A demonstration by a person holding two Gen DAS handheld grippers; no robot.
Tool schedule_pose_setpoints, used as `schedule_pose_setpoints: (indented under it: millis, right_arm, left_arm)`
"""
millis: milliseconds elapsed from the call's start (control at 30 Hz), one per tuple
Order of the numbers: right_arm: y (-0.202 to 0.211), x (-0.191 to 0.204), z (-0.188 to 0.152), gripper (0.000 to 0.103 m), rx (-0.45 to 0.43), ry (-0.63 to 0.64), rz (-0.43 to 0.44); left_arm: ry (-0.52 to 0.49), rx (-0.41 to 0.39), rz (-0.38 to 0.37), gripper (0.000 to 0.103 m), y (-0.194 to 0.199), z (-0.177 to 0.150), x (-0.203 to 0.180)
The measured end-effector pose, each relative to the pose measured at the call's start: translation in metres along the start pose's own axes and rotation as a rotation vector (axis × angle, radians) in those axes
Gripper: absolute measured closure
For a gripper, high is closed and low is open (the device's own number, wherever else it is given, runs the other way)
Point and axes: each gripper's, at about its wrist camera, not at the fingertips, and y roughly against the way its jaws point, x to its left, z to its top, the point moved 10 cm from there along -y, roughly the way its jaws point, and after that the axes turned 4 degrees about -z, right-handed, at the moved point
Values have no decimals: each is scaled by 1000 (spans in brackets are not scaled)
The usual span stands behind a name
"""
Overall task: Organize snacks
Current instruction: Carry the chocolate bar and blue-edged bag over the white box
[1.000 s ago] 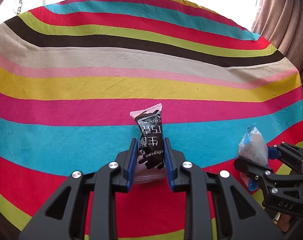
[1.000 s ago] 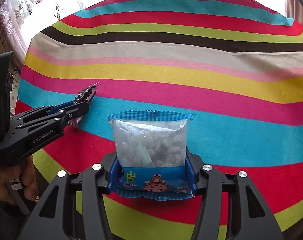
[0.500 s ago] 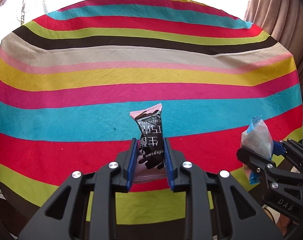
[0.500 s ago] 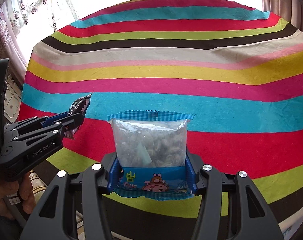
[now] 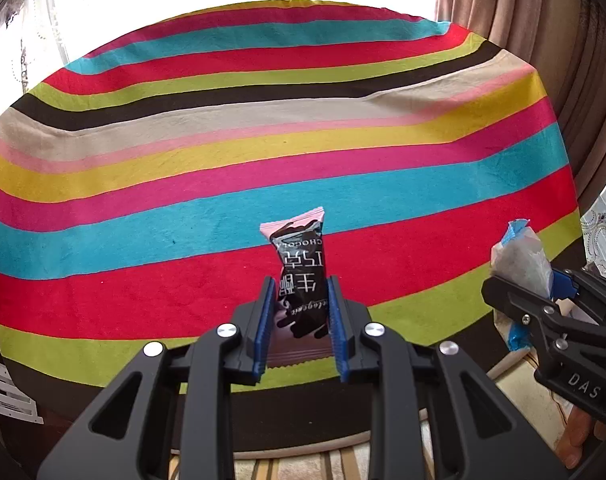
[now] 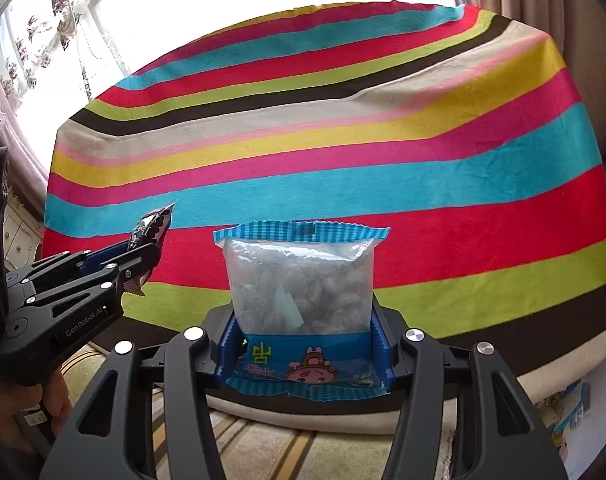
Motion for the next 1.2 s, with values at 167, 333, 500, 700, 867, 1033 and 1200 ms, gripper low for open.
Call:
schedule_pose_setpoints:
  millis: [167,333,500,700,867,1033,1200]
  right_arm:
    - [17,-27,-13,51,-9,-58,-20]
    - [32,-54,-26,51,-18,-118,-35]
    - [47,-85,-42,51,-28,-163,-64]
    - [61,-131,-72,51,-18,-235,-106]
    - [76,-177,-100,51,-17,-310,-146]
    - [89,-218,-122,51,-19,-380,-188]
    - [101,-249,-144,51,-19,-448,-221]
  left_arm:
    - [-58,1,-15,77,5,-3,-28]
    - [-128,1,-41,77,10,-7,-65]
    - [-197,5,-72,77,15,-12,-102]
    - [-297,16,-113,77,15,-21,-153]
    - [-400,35,-147,77,14,-33,-203]
    - [-505,62,-193,77,12,-50,-254]
    - [-585,105,-236,77,6,-68,-298]
